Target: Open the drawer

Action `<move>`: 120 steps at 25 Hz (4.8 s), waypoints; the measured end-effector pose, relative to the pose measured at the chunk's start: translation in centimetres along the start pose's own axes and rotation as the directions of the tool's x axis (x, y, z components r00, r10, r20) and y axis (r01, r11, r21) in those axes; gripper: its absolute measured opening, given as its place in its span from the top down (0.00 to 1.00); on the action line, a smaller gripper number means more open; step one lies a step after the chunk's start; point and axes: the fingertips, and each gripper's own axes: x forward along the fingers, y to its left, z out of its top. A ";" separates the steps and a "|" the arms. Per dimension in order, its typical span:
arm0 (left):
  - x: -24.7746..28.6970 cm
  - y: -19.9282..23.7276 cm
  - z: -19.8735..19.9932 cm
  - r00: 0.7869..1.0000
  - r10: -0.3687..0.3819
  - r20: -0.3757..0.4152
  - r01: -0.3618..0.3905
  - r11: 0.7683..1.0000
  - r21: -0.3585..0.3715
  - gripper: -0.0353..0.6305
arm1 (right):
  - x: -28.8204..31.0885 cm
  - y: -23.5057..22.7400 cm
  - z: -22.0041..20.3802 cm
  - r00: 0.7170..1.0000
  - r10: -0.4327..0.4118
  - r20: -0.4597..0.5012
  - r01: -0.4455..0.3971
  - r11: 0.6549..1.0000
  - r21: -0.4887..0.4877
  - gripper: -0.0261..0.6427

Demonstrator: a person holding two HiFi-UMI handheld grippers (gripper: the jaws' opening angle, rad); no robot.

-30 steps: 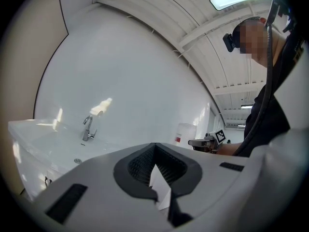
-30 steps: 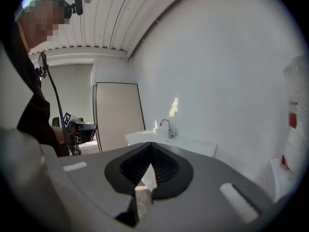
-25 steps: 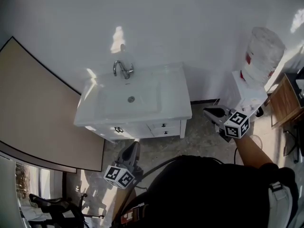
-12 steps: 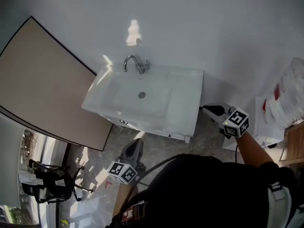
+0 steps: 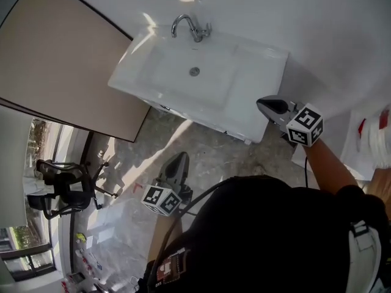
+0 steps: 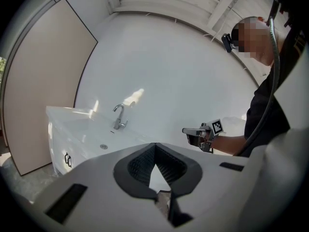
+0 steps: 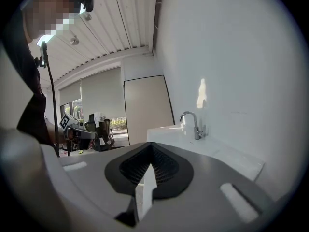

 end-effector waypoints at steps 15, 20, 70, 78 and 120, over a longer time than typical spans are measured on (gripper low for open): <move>-5.5 13.4 -11.3 0.988 -0.006 -0.154 0.000 0.999 -0.041 0.95 | 11.8 12.7 -8.0 0.985 0.045 -0.165 -0.042 0.999 0.024 0.96; -1.6 14.1 -16.9 0.977 0.037 -0.211 -0.046 0.998 -0.038 0.95 | 13.9 12.4 -14.3 0.964 0.139 -0.226 -0.143 0.990 0.000 0.96; 29.7 23.2 -45.9 0.960 -0.210 -0.184 0.086 0.850 -0.520 0.43 | 10.0 6.5 -45.6 0.963 0.121 -0.240 -0.083 0.983 0.162 0.96; 30.5 23.1 -44.6 0.954 -0.219 -0.206 0.102 0.880 -0.464 0.74 | 10.9 7.5 -45.4 0.960 0.126 -0.250 -0.087 0.983 0.161 0.96; 29.4 23.3 -43.6 0.941 -0.219 -0.259 0.087 0.893 -0.441 0.75 | 12.0 7.7 -41.4 0.964 0.087 -0.253 -0.065 0.993 0.094 0.96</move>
